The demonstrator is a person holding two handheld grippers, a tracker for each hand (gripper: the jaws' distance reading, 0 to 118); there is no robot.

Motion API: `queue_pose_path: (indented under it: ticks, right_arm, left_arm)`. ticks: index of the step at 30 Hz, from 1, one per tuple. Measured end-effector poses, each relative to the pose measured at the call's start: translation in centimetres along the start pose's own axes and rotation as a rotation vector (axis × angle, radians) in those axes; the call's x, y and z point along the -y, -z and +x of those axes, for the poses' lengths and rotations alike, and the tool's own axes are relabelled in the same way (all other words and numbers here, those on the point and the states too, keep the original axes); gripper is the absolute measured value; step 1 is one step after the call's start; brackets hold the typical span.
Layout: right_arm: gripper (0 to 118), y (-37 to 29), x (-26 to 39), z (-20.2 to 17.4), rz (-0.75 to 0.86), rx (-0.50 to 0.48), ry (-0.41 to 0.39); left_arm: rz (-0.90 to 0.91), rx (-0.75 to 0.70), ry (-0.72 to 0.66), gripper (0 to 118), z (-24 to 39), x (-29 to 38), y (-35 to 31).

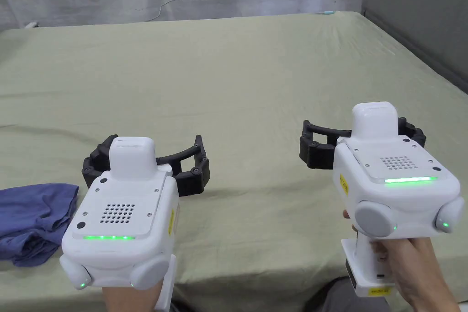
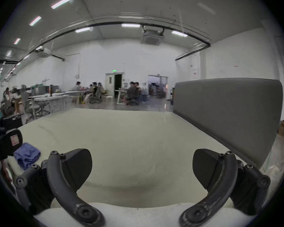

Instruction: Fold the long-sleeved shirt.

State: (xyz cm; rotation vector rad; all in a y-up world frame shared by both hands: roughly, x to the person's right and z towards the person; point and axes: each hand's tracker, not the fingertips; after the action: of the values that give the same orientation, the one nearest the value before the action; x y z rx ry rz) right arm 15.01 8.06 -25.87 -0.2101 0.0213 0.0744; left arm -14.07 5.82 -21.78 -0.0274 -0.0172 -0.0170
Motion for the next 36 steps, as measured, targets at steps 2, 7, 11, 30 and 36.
queue_pose_path:
  ticks: [2, 7, 11, 30, 36]
  right_arm:
    - [118, -0.4, 0.0, 0.2, -0.054, -0.031, -0.008]
    - [118, -1.6, -0.1, 0.6, 0.009, -0.047, 0.074]
    - [118, -1.6, -0.8, 0.4, -0.032, 0.027, 0.074]
    - [118, -1.2, -0.6, 0.2, -0.053, 0.045, 0.076]
    - [118, -0.8, -1.6, 0.6, -0.154, 0.098, 0.077]
  left_arm:
    - [-0.001, -0.002, -0.003, 118, 0.0, 0.0, 0.0]
    - [-0.023, -0.002, -0.028, 118, -0.3, 0.0, 0.2]
    - [-0.021, -0.008, -0.017, 118, -0.1, 0.1, 0.2]
    - [-0.049, -0.016, -0.009, 118, 0.1, 0.7, 0.2]
    - [-0.045, -0.027, -0.002, 118, -0.1, 0.5, 0.1]
